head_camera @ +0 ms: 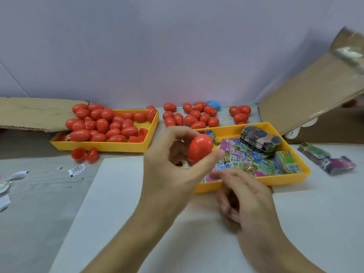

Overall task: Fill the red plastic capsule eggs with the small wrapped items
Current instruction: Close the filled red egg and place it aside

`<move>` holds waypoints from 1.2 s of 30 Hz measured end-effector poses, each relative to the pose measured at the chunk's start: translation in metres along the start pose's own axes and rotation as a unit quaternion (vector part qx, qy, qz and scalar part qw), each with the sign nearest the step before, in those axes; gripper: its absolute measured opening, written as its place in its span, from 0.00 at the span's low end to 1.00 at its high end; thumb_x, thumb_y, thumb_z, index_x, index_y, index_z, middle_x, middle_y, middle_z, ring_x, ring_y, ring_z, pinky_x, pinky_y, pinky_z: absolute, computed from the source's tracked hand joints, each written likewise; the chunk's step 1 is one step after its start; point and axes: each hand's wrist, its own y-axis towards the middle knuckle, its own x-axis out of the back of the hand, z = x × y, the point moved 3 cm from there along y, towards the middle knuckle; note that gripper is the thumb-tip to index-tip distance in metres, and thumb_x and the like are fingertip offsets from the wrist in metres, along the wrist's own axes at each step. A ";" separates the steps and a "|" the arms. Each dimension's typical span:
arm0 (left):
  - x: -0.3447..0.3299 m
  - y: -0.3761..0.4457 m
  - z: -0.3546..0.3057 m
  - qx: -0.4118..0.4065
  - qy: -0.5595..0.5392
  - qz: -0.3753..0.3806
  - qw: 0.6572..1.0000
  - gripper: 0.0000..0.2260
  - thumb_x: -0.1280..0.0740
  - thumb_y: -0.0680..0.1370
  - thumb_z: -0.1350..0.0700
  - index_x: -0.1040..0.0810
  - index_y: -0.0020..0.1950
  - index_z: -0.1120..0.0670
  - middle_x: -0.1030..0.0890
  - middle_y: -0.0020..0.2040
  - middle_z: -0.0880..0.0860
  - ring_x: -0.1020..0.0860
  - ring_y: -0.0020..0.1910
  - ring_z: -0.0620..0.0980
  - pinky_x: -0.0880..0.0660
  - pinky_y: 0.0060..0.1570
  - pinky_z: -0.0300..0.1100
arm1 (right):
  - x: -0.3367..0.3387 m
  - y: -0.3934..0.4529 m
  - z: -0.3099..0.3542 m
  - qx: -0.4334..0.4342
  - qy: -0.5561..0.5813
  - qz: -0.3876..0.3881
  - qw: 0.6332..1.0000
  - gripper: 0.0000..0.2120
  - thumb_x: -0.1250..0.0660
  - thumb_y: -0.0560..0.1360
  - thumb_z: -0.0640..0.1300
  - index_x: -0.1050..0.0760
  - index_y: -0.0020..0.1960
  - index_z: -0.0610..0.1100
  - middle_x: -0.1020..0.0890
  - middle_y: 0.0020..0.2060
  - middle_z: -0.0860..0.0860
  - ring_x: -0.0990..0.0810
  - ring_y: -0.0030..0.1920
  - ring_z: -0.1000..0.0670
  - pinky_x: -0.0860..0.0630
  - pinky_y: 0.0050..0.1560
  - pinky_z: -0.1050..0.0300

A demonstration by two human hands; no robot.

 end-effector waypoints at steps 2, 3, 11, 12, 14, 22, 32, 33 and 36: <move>-0.010 -0.033 0.000 0.052 -0.064 0.002 0.997 0.16 0.18 0.65 0.55 0.22 0.46 0.48 0.17 0.40 0.49 0.18 0.37 0.47 0.22 0.38 0.38 | 0.001 0.000 0.002 -0.005 0.037 -0.021 0.999 0.14 0.30 0.70 0.54 0.22 0.30 0.46 0.34 0.23 0.47 0.39 0.21 0.54 0.43 0.20 0.66; -0.013 -0.045 0.002 0.070 -0.071 0.002 0.995 0.17 0.18 0.64 0.55 0.22 0.46 0.47 0.17 0.40 0.50 0.18 0.37 0.48 0.22 0.37 0.38 | 0.002 -0.001 0.003 -0.013 0.055 -0.031 0.998 0.15 0.29 0.69 0.56 0.22 0.30 0.46 0.33 0.22 0.48 0.37 0.21 0.55 0.41 0.19 0.67; -0.004 -0.061 0.011 0.047 -0.042 0.024 0.998 0.15 0.22 0.67 0.52 0.19 0.52 0.43 0.19 0.45 0.50 0.24 0.37 0.49 0.27 0.36 0.37 | 0.002 -0.007 0.006 0.041 -0.051 0.027 0.997 0.23 0.31 0.70 0.63 0.22 0.38 0.41 0.26 0.24 0.49 0.29 0.23 0.55 0.34 0.23 0.69; -0.004 -0.060 0.011 0.039 -0.040 0.034 0.998 0.15 0.23 0.68 0.53 0.18 0.53 0.44 0.20 0.46 0.50 0.24 0.37 0.49 0.27 0.37 0.38 | 0.002 -0.008 0.008 0.044 -0.069 0.038 0.996 0.22 0.29 0.72 0.62 0.21 0.38 0.42 0.25 0.24 0.51 0.29 0.23 0.56 0.34 0.24 0.70; -0.004 -0.060 0.011 0.028 -0.037 0.057 0.997 0.17 0.23 0.68 0.55 0.17 0.56 0.46 0.20 0.48 0.50 0.23 0.40 0.52 0.26 0.37 0.40 | 0.005 -0.013 0.012 0.034 -0.095 0.040 0.994 0.19 0.28 0.71 0.58 0.20 0.38 0.41 0.23 0.24 0.51 0.29 0.21 0.57 0.34 0.23 0.71; -0.007 -0.064 0.012 0.154 -0.092 0.047 0.983 0.20 0.23 0.64 0.41 0.21 0.54 0.40 0.21 0.38 0.49 0.23 0.32 0.45 0.24 0.32 0.42 | 0.017 -0.020 0.015 -0.018 -0.105 -0.016 0.994 0.19 0.31 0.67 0.60 0.21 0.32 0.44 0.22 0.25 0.43 0.31 0.19 0.51 0.40 0.18 0.68; -0.005 -0.059 0.014 0.252 -0.149 0.064 0.954 0.21 0.35 0.77 0.38 0.21 0.38 0.55 0.22 0.26 0.55 0.26 0.20 0.51 0.32 0.18 0.38 | 0.020 -0.015 0.010 0.005 -0.125 0.050 0.991 0.15 0.23 0.68 0.54 0.19 0.38 0.42 0.20 0.26 0.42 0.34 0.19 0.53 0.39 0.20 0.70; -0.005 -0.058 0.014 0.247 -0.150 0.063 0.955 0.20 0.33 0.77 0.39 0.21 0.38 0.55 0.22 0.26 0.55 0.26 0.21 0.51 0.31 0.19 0.39 | 0.020 -0.015 0.010 0.010 -0.122 0.064 0.990 0.14 0.22 0.68 0.54 0.18 0.40 0.43 0.20 0.27 0.43 0.32 0.20 0.53 0.39 0.20 0.70; -0.007 -0.059 0.012 0.219 -0.152 0.058 0.962 0.11 0.28 0.75 0.46 0.18 0.39 0.53 0.20 0.29 0.55 0.23 0.24 0.51 0.24 0.25 0.42 | 0.023 -0.015 0.010 0.030 -0.104 0.096 0.989 0.12 0.24 0.66 0.51 0.16 0.46 0.47 0.18 0.33 0.46 0.27 0.26 0.53 0.35 0.21 0.66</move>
